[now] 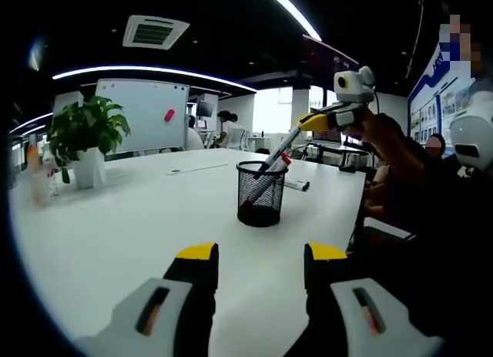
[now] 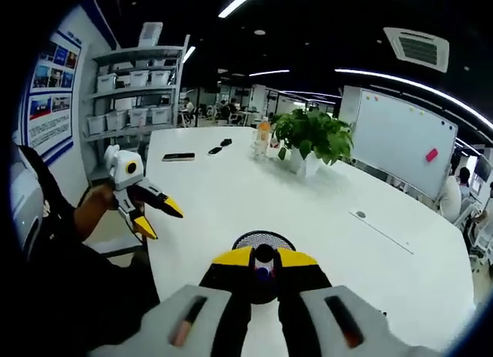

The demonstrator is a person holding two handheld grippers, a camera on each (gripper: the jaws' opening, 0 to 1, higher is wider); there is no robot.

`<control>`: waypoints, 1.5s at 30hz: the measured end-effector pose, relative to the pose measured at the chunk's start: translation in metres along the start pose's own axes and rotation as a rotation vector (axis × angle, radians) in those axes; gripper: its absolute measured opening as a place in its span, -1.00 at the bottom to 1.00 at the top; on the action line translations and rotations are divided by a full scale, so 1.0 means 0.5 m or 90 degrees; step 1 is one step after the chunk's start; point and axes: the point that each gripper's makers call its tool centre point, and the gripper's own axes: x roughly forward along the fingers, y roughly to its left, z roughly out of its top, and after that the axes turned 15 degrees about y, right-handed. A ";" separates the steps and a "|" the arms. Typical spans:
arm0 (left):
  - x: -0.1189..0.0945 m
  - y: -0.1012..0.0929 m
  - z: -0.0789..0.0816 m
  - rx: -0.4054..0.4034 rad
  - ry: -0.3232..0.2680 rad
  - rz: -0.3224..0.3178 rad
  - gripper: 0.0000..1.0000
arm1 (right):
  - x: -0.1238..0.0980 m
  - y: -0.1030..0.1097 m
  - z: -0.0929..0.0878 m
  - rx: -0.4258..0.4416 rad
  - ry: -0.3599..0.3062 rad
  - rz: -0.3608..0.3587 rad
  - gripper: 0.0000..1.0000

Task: Pick up the whiteboard markers from the pen holder and place them facing the whiteboard neatly

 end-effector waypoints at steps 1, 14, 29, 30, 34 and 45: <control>0.000 0.000 0.001 0.001 -0.001 0.000 -0.08 | -0.002 -0.001 0.000 0.002 -0.004 -0.002 -0.75; -0.006 0.001 0.004 0.003 -0.002 0.003 -0.08 | -0.036 -0.009 0.007 0.027 -0.053 -0.019 -0.75; -0.007 0.001 0.003 0.003 -0.001 0.004 -0.08 | -0.058 -0.015 0.008 0.084 -0.125 -0.029 -0.75; -0.006 0.001 0.006 0.002 -0.004 0.002 -0.08 | -0.060 -0.020 0.008 0.086 -0.127 -0.039 -0.75; -0.004 0.003 0.011 -0.007 -0.011 0.001 -0.08 | -0.058 -0.026 0.004 0.085 -0.127 -0.050 -0.75; -0.022 0.022 0.019 -0.033 -0.041 0.020 -0.08 | -0.077 -0.030 0.013 0.087 -0.171 -0.081 -0.75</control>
